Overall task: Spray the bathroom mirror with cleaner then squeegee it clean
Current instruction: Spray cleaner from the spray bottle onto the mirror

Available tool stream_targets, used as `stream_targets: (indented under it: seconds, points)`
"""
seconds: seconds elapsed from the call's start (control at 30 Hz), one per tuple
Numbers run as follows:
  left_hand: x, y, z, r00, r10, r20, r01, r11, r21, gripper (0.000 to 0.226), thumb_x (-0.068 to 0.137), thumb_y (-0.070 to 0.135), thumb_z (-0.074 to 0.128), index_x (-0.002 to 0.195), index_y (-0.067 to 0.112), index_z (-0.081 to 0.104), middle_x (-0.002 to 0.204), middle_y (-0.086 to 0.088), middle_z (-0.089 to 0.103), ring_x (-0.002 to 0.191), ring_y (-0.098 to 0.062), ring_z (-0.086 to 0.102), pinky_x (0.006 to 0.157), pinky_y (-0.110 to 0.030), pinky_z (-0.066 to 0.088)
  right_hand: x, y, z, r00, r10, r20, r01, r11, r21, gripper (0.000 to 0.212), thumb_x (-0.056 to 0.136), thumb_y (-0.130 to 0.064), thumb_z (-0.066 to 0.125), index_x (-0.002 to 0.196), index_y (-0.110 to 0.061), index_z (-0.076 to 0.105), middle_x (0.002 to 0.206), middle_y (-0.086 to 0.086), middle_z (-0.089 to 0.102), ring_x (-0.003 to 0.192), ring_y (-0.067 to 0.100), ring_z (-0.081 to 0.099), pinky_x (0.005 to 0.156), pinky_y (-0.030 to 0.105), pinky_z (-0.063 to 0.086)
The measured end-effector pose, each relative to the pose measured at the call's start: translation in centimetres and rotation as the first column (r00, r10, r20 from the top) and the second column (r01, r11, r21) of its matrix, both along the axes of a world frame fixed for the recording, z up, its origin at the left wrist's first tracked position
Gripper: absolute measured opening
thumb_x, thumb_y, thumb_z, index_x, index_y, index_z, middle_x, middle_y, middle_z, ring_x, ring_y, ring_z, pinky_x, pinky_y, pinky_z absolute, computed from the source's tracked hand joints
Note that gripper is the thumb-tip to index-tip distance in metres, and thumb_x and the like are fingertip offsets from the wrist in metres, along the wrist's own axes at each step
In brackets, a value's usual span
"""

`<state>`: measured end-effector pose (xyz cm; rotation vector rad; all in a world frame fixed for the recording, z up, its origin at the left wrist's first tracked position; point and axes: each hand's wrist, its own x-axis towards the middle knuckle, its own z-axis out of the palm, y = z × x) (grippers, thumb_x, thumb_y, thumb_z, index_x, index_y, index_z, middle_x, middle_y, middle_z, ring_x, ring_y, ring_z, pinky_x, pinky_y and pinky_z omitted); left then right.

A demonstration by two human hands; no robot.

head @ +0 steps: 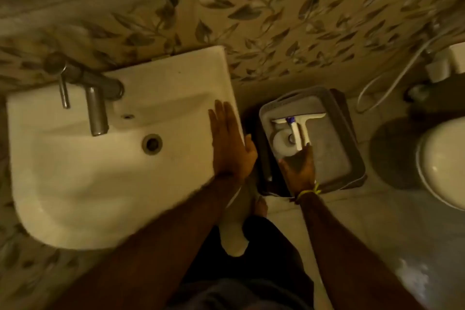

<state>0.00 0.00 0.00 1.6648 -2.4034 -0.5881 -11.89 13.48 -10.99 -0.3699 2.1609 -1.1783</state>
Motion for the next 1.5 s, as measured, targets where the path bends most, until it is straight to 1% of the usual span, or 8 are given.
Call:
stream_targets:
  seconds: [0.23,0.43,0.6,0.83,1.03,1.17,1.37,1.5]
  points:
    - [0.3,-0.3,-0.1,0.986,-0.031,-0.165,0.046,0.995,0.084,0.089,0.093,0.021,0.059,0.162,0.006,0.005,0.17,-0.011,-0.005,0.157,-0.032,-0.008,0.126,-0.052,0.018,-1.5,-5.0,-2.1,0.966,-0.087,-0.244,0.075,0.996,-0.054,0.065,0.085,-0.027,0.077,0.14,-0.006,0.051,0.134,0.012,0.06,0.126,0.023,0.054,0.112,0.031,0.039]
    - [0.1,-0.5,-0.5,0.992,-0.044,-0.122,0.052,0.997,0.061,0.087,0.096,0.025,0.056,0.162,0.007,0.002,0.17,-0.013,-0.006,0.156,-0.035,-0.007,0.125,-0.053,0.02,-2.8,-6.1,-1.5,0.959,-0.161,-0.232,0.14,0.985,-0.102,0.031,0.088,-0.031,0.073,0.091,-0.001,0.069,0.077,0.006,0.065,0.075,0.024,0.066,0.068,0.019,0.046]
    - [-0.1,-0.3,0.8,0.998,-0.062,-0.024,0.063,0.996,0.06,0.087,0.099,0.036,0.053,0.161,0.005,0.001,0.169,-0.018,-0.003,0.156,-0.04,-0.001,0.125,-0.053,0.018,-1.0,-5.0,6.7,0.903,-0.264,-0.34,0.149,0.933,-0.328,0.025,0.081,-0.012,0.08,0.066,-0.001,0.063,0.058,0.009,0.057,0.054,0.015,0.052,0.056,0.014,0.04]
    - [2.9,-0.6,5.7,0.983,-0.153,-0.097,0.172,0.957,0.236,0.084,0.104,0.049,0.041,0.16,0.008,-0.006,0.17,-0.013,-0.007,0.157,-0.029,-0.008,0.128,-0.045,0.001,3.2,-2.2,20.8,0.931,-0.278,-0.238,0.117,0.843,-0.525,0.02,0.083,-0.037,0.073,0.093,-0.02,0.073,0.075,-0.005,0.073,0.075,0.007,0.072,0.07,0.024,0.057]
    - [9.2,-1.1,14.7,0.771,-0.438,-0.462,0.35,0.898,-0.267,0.068,0.103,0.028,0.055,0.16,0.011,0.023,0.169,-0.007,0.013,0.156,-0.014,0.0,0.125,-0.023,0.003,6.2,-4.6,34.2,0.958,-0.047,-0.282,-0.141,0.782,-0.608,0.03,0.088,-0.034,0.071,0.105,-0.057,0.064,0.076,0.008,0.074,0.067,0.026,0.073,0.061,0.042,0.061]
    - [12.6,-6.1,24.5,0.695,-0.595,-0.404,0.197,0.698,-0.689,0.059,0.101,0.018,0.058,0.153,0.002,0.037,0.163,-0.02,0.028,0.154,-0.034,0.019,0.126,-0.046,0.023,9.1,-9.4,43.8,0.911,0.128,-0.391,-0.372,0.664,-0.648,0.041,0.09,-0.032,0.07,0.128,-0.018,0.062,0.073,0.001,0.069,0.045,0.027,0.06,0.047,0.033,0.052]
    - [20.5,-16.6,42.5,0.778,-0.527,-0.343,-0.122,0.409,-0.904,0.056,0.103,0.022,0.054,0.15,-0.005,0.039,0.158,-0.033,0.029,0.149,-0.051,0.023,0.122,-0.056,0.026,17.1,-17.6,59.1,0.751,0.198,-0.63,-0.642,0.441,-0.627,0.045,0.097,-0.021,0.061,0.139,-0.011,0.051,0.083,0.011,0.066,0.057,0.016,0.063,0.048,0.033,0.056]
    - [26.2,-22.2,54.5,0.877,-0.314,-0.363,-0.212,0.426,-0.88,0.066,0.103,0.042,0.046,0.158,0.009,0.029,0.167,-0.019,0.016,0.156,-0.038,0.011,0.126,-0.052,0.018,22.5,-21.5,68.3,0.642,0.217,-0.735,-0.751,0.369,-0.548,0.053,0.096,-0.023,0.062,0.144,-0.01,0.043,0.112,0.012,0.066,0.09,0.021,0.071,0.067,0.037,0.063]
